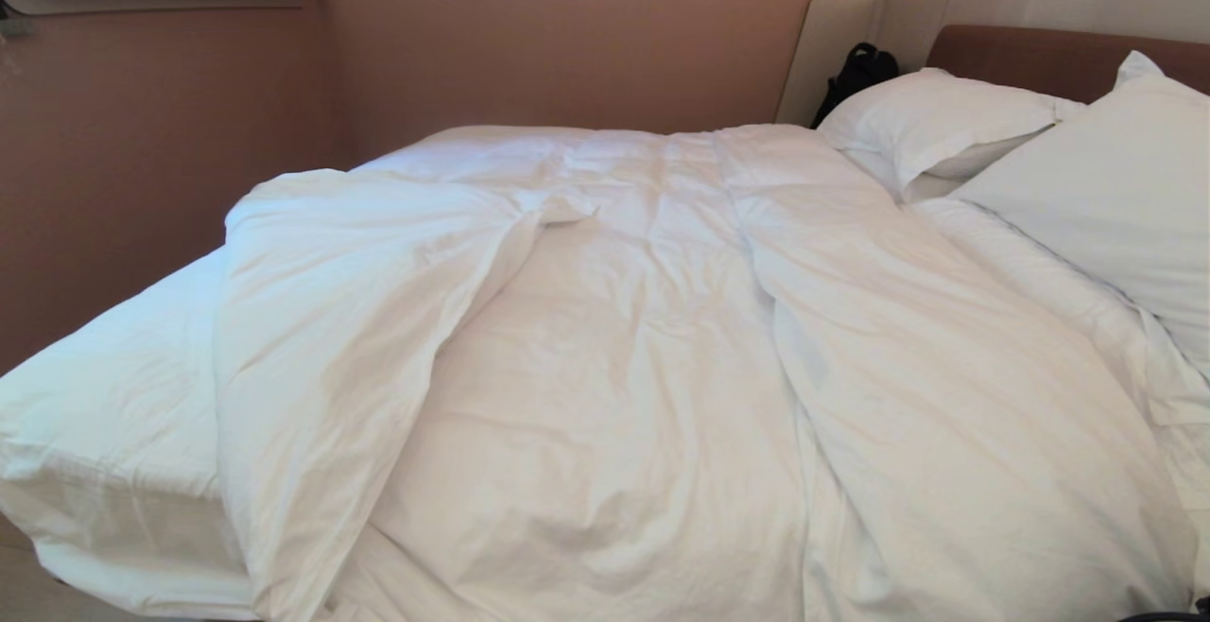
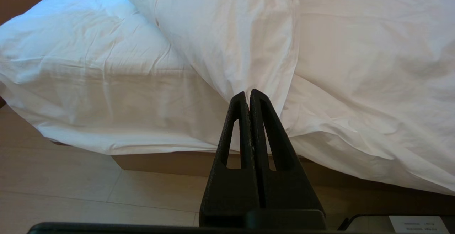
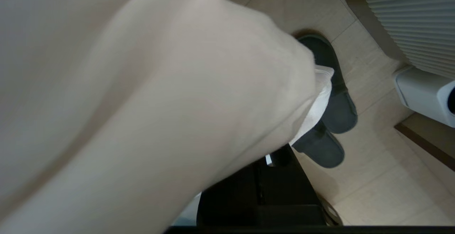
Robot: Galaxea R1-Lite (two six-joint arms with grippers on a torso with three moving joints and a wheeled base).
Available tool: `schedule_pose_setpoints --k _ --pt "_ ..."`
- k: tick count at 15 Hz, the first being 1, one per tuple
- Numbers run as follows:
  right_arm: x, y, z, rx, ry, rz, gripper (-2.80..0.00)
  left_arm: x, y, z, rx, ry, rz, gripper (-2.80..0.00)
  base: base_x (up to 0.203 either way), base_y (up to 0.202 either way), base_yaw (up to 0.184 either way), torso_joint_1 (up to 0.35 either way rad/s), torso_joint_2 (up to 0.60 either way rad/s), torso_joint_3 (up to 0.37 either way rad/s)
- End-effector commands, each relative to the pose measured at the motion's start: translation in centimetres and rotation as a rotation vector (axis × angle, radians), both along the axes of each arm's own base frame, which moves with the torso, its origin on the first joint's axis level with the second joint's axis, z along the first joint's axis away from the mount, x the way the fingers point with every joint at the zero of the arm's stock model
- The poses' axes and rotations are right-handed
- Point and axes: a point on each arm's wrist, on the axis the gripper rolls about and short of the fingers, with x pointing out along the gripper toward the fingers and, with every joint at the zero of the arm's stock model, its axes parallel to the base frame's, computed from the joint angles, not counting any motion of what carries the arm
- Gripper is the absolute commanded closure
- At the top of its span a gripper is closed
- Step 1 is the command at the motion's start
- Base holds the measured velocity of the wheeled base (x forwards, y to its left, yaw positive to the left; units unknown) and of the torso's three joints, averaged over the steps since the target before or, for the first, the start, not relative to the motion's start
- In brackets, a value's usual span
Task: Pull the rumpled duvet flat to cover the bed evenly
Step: Flatten the corners of the folded blanket
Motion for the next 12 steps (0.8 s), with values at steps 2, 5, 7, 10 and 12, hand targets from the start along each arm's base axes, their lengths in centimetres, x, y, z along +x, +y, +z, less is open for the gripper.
schedule_pose_setpoints --k 2,5,7,10,12 --pt "-0.5 0.4 1.1 0.002 0.012 0.028 0.0 0.0 0.0 0.0 0.001 -0.001 0.0 0.0 0.0 0.0 0.0 0.0 0.0 0.0" --pt "-0.8 0.9 2.6 -0.006 -0.024 0.06 0.0 0.0 0.0 0.0 0.001 0.001 0.0 0.0 0.0 0.0 0.0 0.0 0.0 0.0" --pt "-1.1 1.2 3.8 -0.026 -0.051 0.071 0.0 0.0 0.0 0.0 0.0 0.002 0.0 0.0 0.0 0.0 0.0 0.0 0.0 0.0" --pt "-1.8 1.8 5.9 -0.076 -0.109 0.084 0.0 0.0 0.0 0.0 0.001 0.001 0.0 0.0 0.0 0.0 0.0 0.0 0.0 0.0" --pt "-2.2 2.2 6.8 -0.096 -0.133 0.096 0.0 0.0 0.0 0.0 0.0 0.0 0.0 0.0 0.0 0.0 0.0 0.0 0.0 0.0"
